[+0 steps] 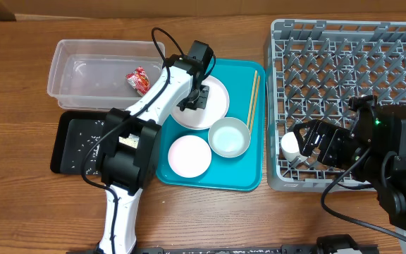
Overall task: Sort waste into correct bins and load items into the dishwasher
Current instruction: 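Drop the red wrapper into the clear plastic bin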
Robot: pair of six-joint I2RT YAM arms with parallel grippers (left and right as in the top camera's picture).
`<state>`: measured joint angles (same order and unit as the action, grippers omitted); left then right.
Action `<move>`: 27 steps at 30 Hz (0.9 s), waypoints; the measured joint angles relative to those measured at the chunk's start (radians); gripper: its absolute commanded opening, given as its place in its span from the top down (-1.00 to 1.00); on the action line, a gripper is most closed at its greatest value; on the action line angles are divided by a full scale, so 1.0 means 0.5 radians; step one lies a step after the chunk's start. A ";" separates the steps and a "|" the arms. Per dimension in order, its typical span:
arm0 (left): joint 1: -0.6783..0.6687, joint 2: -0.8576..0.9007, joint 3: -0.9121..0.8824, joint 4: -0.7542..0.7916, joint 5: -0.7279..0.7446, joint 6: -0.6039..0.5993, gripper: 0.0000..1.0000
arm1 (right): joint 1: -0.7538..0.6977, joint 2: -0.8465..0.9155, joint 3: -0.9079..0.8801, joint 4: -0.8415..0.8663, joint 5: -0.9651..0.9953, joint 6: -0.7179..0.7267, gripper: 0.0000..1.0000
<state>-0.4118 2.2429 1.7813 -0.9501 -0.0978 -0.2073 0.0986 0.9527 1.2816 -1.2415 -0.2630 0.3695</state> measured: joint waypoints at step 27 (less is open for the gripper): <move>0.862 -0.437 0.308 -0.538 0.146 0.017 -0.25 | 0.001 0.000 0.000 0.000 0.001 -0.002 -1.00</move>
<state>0.0193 2.0243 1.9354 -1.2190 -0.0250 -0.1989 0.0990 0.9527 1.2816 -1.2415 -0.2626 0.3687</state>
